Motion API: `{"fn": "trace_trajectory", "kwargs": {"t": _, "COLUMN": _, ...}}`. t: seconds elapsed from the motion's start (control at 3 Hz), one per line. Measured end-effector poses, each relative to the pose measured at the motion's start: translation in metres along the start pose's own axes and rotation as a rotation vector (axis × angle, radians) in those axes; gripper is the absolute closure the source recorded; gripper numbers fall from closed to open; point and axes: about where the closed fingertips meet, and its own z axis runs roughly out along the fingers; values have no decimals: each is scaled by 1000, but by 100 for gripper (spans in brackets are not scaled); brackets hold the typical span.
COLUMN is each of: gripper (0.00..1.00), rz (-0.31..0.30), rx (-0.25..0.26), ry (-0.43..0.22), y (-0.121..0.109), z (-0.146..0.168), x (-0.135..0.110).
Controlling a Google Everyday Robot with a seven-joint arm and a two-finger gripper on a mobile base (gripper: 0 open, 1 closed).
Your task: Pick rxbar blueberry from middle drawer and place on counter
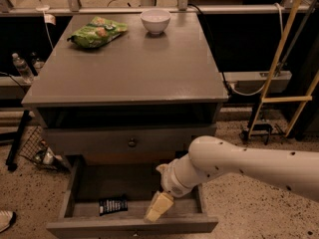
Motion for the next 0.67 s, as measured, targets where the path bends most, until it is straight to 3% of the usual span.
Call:
{"fn": "trace_trajectory", "kwargs": {"t": 0.33, "gripper": 0, "rz": 24, "rx": 5, "ry": -61, "y": -14, "z": 39, "x": -2}}
{"fn": "trace_trajectory", "kwargs": {"t": 0.67, "gripper": 0, "rz": 24, "rx": 5, "ry": -61, "y": -14, "z": 39, "x": -2}}
